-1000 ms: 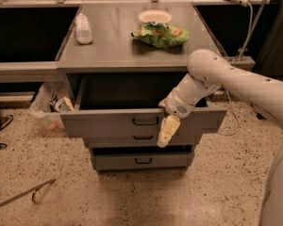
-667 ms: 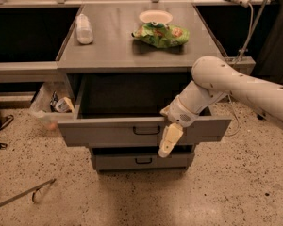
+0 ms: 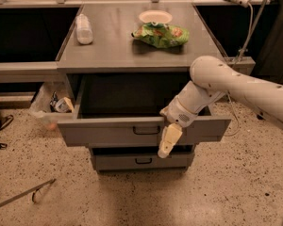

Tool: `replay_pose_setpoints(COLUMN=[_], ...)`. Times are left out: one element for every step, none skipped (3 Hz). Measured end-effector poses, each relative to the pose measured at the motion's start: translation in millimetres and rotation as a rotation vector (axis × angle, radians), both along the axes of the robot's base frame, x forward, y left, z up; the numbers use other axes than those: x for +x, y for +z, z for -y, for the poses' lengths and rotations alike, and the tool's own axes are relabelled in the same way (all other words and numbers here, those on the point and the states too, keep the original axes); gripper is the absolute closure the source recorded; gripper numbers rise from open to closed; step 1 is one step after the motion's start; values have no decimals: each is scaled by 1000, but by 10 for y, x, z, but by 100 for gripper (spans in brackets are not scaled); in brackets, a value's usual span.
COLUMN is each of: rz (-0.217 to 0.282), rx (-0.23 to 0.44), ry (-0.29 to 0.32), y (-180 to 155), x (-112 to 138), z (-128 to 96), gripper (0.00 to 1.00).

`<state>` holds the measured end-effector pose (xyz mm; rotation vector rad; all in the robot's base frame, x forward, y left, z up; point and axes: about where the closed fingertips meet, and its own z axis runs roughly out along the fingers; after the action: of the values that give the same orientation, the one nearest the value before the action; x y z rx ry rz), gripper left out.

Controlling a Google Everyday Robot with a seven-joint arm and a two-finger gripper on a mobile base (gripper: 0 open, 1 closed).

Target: Open top drawer

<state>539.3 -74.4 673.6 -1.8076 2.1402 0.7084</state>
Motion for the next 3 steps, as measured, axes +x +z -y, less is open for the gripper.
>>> replay_pose_setpoints(rz=[-17,-33,-59], rx=[0,16,23], ry=[0,-28,-48], y=[-3,53,58], x=[-84,-263,-543], z=[-5,18,46], gripper=[0,0,0])
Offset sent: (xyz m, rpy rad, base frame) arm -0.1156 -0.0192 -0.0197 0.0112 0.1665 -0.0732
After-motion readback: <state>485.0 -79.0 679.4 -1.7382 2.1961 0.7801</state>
